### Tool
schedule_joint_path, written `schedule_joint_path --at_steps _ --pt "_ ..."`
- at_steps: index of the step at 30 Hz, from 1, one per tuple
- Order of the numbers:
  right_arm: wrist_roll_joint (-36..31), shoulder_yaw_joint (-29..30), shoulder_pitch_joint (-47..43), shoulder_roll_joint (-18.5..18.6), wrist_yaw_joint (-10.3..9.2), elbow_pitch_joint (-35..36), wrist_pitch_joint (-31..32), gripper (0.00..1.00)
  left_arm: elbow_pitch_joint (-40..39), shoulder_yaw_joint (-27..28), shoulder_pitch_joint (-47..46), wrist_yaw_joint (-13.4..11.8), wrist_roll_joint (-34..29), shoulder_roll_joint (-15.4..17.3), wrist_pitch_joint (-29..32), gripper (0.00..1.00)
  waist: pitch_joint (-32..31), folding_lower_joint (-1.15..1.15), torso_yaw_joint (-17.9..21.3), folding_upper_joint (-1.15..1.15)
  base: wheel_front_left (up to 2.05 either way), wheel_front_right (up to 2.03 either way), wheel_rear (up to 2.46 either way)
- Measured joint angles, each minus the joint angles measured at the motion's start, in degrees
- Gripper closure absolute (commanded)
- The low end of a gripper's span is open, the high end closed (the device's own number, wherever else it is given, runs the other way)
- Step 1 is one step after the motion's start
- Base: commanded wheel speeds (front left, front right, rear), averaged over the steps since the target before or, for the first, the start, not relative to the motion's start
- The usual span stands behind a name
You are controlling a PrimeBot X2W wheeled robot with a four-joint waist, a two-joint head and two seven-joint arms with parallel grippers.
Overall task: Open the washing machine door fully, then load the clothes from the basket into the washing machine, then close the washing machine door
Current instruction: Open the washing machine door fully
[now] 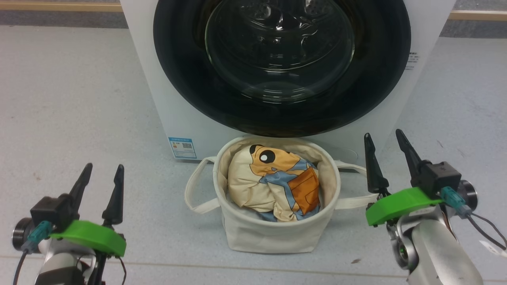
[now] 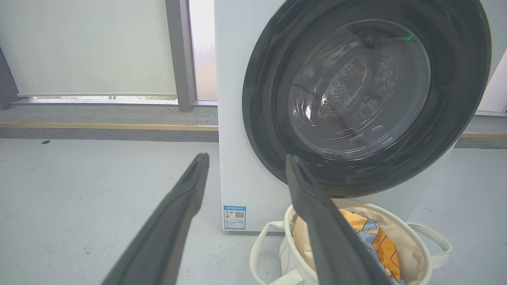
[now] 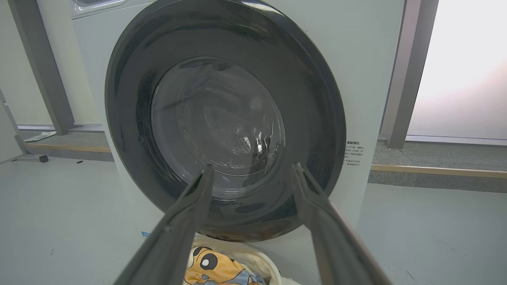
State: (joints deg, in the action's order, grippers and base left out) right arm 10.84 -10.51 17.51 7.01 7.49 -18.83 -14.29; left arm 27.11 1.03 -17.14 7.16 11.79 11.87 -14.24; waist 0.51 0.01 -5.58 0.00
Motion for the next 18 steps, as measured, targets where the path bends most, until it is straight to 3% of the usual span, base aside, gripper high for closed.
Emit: schedule_joint_path --at_steps 18 --pt "0.35 -0.03 0.01 -0.01 0.00 -0.09 0.00 0.00 0.05 -0.25 0.00 0.00 1.13 0.16 0.00 0.00 0.10 -0.01 -0.07 0.00 0.11 0.05 -0.16"
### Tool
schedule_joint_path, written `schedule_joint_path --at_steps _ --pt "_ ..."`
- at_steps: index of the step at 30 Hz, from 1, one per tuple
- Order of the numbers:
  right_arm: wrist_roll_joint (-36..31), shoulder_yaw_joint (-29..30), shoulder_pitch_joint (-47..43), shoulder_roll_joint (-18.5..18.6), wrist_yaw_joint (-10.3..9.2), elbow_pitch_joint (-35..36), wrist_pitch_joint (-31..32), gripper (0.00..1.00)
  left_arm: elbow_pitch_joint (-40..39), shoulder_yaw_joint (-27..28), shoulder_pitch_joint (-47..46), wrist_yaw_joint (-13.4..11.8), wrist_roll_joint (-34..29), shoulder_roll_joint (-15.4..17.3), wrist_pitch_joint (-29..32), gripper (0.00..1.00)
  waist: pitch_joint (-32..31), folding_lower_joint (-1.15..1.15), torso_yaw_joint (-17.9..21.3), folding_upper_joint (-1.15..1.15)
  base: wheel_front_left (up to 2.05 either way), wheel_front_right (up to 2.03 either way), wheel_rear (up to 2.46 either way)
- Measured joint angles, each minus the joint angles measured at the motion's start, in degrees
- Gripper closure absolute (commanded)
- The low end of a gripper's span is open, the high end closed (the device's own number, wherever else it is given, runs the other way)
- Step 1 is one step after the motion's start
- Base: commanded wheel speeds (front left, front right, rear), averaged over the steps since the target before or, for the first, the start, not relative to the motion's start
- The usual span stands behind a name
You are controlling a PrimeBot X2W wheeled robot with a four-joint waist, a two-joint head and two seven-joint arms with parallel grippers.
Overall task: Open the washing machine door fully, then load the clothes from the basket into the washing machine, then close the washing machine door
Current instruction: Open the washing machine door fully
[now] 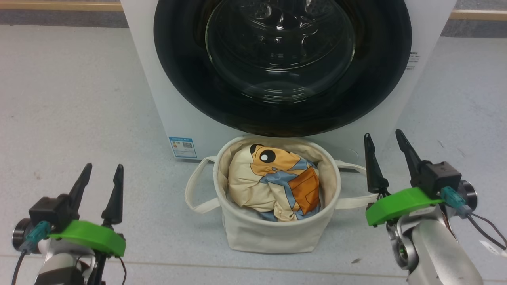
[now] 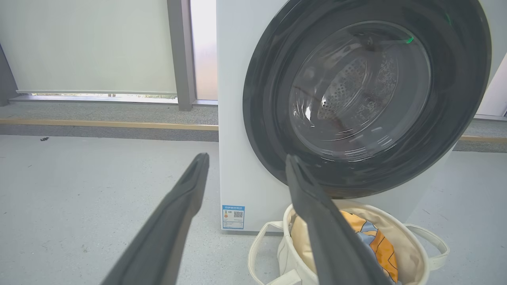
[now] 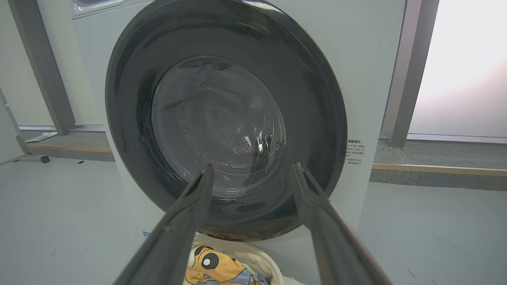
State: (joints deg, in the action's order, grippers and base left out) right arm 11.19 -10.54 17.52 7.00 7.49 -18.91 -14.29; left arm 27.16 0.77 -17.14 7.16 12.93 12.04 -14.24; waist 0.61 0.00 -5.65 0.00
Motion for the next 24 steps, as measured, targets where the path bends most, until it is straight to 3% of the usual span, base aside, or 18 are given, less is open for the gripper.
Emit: schedule_joint_path --at_steps 12,24 --pt "0.11 -0.36 0.07 -0.03 0.00 0.01 0.00 0.00 0.08 0.03 0.05 0.00 -0.74 0.19 -0.01 0.00 -0.32 0.00 -0.04 0.00 1.17 0.68 -1.84" --pt "0.52 -0.48 0.18 0.09 0.00 -0.25 0.00 0.00 0.96 -2.35 0.02 0.00 -1.20 0.33 -0.01 0.00 -0.58 0.00 0.29 0.00 1.06 1.39 -2.45"
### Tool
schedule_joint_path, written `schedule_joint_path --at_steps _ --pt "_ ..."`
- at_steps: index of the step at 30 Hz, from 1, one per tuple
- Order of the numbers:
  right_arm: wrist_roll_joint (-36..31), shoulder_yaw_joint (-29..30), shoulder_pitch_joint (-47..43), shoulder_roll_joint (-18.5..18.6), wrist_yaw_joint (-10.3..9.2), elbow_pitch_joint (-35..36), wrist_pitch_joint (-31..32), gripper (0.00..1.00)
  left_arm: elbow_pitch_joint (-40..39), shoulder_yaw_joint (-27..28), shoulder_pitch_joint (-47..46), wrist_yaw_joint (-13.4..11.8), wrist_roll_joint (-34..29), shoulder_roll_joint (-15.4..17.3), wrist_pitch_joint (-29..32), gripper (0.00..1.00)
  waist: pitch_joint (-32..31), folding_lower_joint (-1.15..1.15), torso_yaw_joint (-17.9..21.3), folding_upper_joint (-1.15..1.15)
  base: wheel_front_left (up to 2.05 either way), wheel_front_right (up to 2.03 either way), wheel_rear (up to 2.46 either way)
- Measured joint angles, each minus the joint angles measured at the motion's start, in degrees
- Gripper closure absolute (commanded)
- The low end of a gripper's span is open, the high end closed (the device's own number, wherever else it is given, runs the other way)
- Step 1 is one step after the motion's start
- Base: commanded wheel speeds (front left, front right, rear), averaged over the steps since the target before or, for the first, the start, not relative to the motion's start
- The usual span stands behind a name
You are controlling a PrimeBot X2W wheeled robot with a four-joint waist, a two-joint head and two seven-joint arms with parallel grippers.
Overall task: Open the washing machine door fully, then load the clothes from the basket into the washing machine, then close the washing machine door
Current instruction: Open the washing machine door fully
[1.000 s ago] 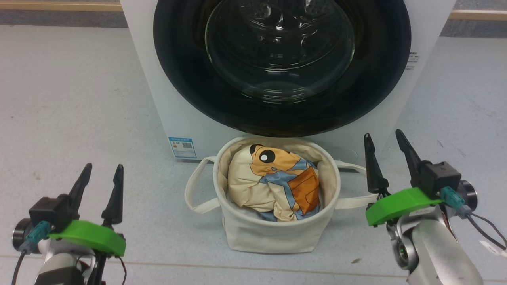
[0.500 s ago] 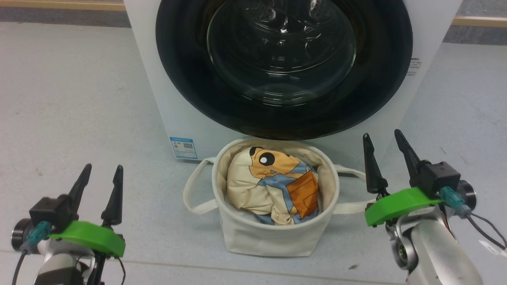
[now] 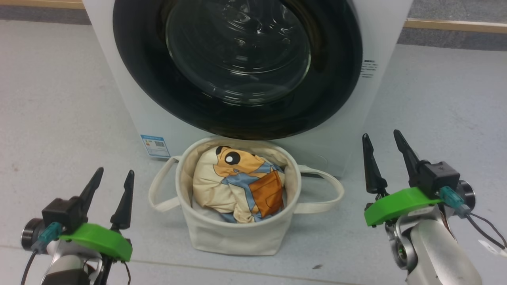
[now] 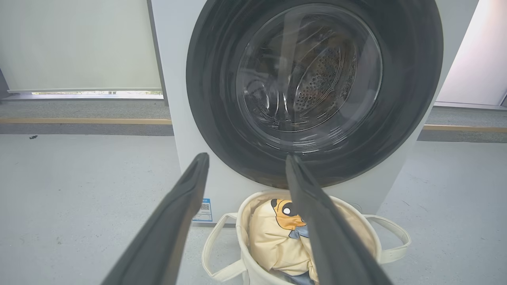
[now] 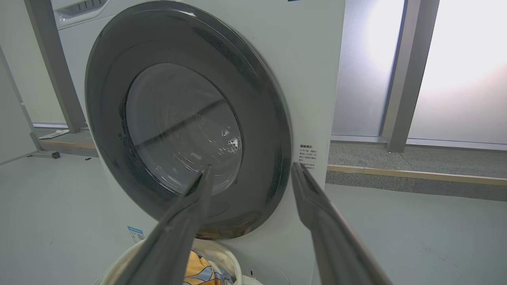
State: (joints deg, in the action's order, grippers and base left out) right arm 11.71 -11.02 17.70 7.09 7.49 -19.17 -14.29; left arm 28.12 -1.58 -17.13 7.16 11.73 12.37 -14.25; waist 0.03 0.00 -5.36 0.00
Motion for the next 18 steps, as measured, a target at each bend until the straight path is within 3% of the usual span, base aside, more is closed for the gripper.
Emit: schedule_joint_path --at_steps 9,18 --pt "0.43 0.16 -0.03 0.11 0.00 -0.07 0.00 0.00 -0.24 -1.43 0.15 0.01 1.54 0.01 0.00 0.00 -0.27 0.00 0.30 0.00 0.90 1.08 -1.98" --pt "0.43 0.30 -0.02 0.05 0.00 0.05 0.00 0.00 -0.24 -1.63 0.18 0.02 1.65 0.15 0.00 0.00 -0.13 0.00 0.52 0.00 0.30 0.30 -0.59"
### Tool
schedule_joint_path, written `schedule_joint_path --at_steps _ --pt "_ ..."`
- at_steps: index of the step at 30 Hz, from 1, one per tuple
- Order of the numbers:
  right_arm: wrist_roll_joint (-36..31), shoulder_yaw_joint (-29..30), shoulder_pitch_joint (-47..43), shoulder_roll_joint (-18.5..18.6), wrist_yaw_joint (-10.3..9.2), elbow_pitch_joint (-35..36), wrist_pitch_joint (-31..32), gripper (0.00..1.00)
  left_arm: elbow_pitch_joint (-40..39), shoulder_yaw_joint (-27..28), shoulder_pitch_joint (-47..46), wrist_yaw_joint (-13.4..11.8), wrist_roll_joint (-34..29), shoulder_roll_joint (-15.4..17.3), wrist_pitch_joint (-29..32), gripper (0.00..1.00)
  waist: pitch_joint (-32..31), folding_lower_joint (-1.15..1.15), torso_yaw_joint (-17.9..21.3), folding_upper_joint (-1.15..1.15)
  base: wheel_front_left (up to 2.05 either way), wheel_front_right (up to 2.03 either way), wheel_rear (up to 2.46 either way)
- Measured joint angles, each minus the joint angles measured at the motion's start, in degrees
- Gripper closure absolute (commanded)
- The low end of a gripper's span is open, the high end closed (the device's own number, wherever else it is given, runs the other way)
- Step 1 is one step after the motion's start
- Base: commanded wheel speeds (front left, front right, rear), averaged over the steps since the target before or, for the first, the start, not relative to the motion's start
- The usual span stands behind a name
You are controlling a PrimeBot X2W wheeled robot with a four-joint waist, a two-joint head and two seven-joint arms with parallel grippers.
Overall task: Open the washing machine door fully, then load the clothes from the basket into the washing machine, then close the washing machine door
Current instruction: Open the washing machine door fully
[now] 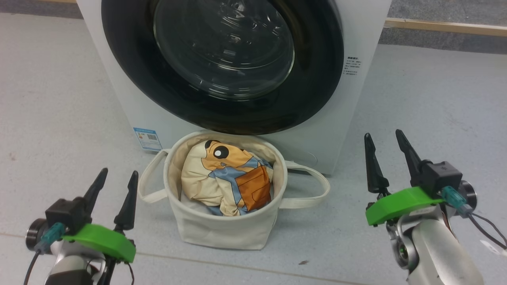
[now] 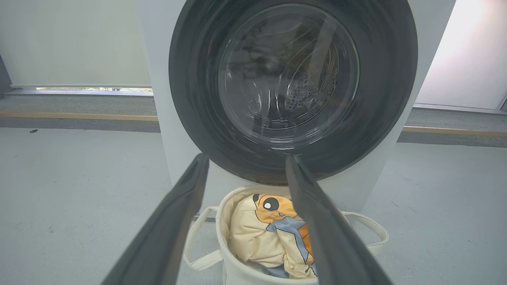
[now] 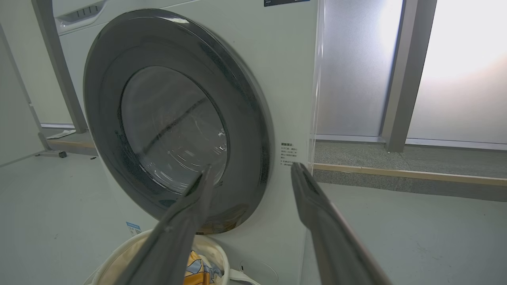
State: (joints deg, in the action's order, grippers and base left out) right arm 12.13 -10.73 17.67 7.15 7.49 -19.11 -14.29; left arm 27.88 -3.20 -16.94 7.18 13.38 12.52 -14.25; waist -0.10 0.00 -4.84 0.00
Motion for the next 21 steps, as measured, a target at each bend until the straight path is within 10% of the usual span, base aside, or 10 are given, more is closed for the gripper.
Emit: schedule_joint_path --at_steps 21 --pt "-0.05 2.50 -0.05 -0.58 0.00 -0.77 0.00 0.00 -1.08 0.65 0.05 0.00 -0.20 -0.26 0.00 0.00 0.11 0.00 -0.03 0.00 0.00 0.00 0.00"
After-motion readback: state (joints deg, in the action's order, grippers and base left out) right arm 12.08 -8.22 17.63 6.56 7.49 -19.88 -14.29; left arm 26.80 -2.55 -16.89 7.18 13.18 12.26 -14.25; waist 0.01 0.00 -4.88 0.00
